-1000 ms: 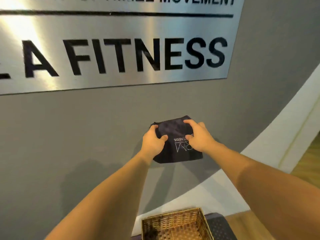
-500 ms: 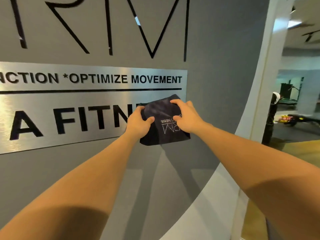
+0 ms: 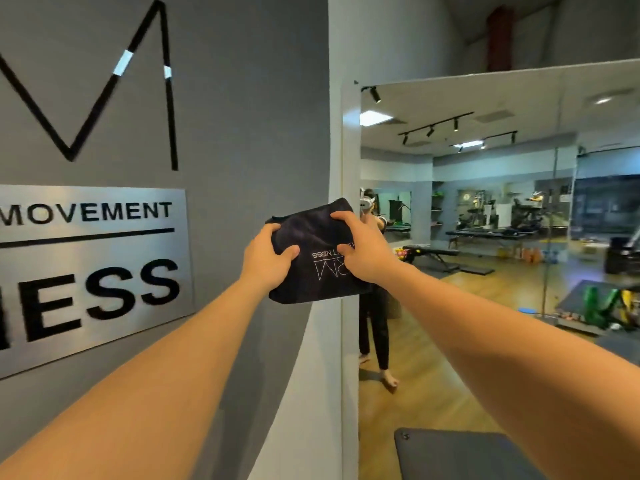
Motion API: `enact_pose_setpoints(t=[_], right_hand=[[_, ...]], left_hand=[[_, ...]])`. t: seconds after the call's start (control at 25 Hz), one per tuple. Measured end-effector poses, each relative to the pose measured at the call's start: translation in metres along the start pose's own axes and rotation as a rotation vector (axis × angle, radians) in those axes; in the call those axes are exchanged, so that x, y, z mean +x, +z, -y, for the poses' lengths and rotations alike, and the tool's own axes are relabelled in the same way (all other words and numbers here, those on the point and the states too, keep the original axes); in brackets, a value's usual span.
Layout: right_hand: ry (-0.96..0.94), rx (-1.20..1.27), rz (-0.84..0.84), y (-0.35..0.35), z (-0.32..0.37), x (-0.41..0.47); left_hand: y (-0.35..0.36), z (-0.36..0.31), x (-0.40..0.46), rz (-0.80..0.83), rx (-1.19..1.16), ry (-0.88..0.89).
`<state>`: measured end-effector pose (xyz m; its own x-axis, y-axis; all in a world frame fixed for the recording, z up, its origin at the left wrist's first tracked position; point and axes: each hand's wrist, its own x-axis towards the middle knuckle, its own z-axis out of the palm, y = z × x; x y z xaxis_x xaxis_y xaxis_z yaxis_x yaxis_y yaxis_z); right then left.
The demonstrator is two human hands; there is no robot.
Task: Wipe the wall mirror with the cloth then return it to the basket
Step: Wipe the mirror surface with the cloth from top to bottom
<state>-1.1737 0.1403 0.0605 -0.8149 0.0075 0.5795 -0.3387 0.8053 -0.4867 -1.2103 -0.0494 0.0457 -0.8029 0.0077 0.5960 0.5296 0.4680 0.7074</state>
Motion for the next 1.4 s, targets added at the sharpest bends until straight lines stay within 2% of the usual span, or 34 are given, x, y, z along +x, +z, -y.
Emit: enact_pose_setpoints(t=[0.28, 0.52, 0.96, 1.4], right_hand=[[0.062, -0.102, -0.105, -0.085, -0.14, 0.035], [0.035, -0.144, -0.125, -0.112, -0.237, 0.098], [-0.025, -0.099, -0.156, -0.027, -0.336, 0.242], [-0.069, -0.2, -0.355, 0.021, -0.395, 0.433]], left_hand=[[0.16, -0.056, 0.059, 0.113, -0.059, 0.112], [0.258, -0.067, 0.121, 0.116, -0.043, 0.132], [0.338, 0.019, 0.263, 0.084, 0.054, 0.144], [0.398, 0.067, 0.457, 0.043, 0.022, 0.293]])
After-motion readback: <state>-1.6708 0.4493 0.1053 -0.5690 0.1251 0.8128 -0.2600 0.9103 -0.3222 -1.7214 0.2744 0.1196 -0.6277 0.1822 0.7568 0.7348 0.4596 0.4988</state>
